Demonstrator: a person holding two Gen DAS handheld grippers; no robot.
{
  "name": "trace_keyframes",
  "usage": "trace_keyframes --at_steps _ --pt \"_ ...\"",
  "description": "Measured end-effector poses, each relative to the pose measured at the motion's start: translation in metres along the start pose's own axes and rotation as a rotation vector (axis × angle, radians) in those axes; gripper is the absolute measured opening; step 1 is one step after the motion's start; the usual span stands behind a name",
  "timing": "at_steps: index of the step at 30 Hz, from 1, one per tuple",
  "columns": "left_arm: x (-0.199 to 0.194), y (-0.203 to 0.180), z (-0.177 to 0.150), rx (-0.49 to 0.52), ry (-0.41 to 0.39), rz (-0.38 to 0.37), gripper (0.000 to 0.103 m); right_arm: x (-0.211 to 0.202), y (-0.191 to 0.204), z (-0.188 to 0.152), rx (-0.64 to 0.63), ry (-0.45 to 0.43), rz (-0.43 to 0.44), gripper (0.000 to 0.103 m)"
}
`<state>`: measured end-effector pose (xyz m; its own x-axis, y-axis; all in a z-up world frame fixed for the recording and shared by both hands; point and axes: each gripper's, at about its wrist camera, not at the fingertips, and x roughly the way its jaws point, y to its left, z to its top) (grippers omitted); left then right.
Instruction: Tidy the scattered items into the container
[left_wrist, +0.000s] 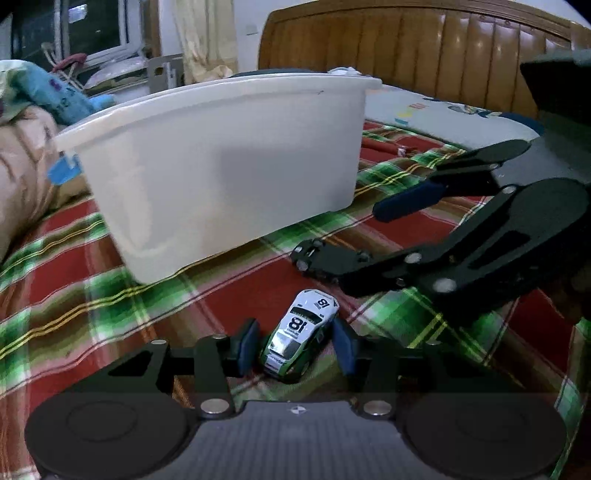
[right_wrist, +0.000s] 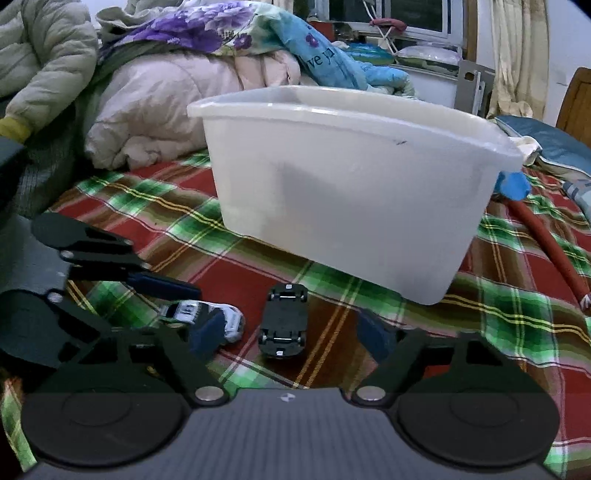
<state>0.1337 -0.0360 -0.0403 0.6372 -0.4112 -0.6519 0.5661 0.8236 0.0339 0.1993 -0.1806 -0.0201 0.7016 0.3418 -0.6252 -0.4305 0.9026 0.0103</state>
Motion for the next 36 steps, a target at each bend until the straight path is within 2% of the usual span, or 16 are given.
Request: trace_keyframes --at_steps 1,3,8,9,10,11,24,29,31,36 --pt "-0.002 0.001 -0.002 -0.007 0.001 0.009 0.047 0.003 0.000 0.000 0.003 0.008 -0.003 0.060" --pt "-0.004 0.005 -0.004 -0.022 0.005 0.028 0.047 0.010 0.001 -0.002 0.011 0.018 -0.005 0.057" --pt "-0.009 0.011 -0.007 -0.069 0.007 0.048 0.047 0.019 0.002 -0.006 0.016 0.031 -0.012 0.055" --pt "-0.008 0.013 -0.006 -0.072 0.008 0.050 0.047 0.018 0.003 -0.007 0.013 0.029 -0.012 0.048" --pt "-0.006 0.013 -0.005 -0.075 0.009 0.052 0.047 0.018 0.002 -0.007 0.013 0.030 -0.009 0.036" --pt "-0.005 0.013 -0.004 -0.080 0.010 0.054 0.047 0.018 0.002 -0.007 0.015 0.031 -0.008 0.033" --pt "-0.012 0.012 0.005 -0.131 0.008 0.102 0.047 -0.002 0.003 -0.003 0.014 -0.002 -0.009 0.033" --pt "-0.030 0.011 0.014 -0.140 -0.011 0.127 0.046 -0.023 0.001 0.006 0.005 -0.032 -0.012 0.033" --pt "-0.040 0.009 0.020 -0.133 -0.022 0.135 0.039 -0.034 0.002 0.011 -0.004 -0.050 -0.014 0.033" --pt "-0.072 0.011 0.042 -0.130 -0.065 0.148 0.039 -0.066 0.001 0.030 -0.019 -0.112 -0.011 0.033"
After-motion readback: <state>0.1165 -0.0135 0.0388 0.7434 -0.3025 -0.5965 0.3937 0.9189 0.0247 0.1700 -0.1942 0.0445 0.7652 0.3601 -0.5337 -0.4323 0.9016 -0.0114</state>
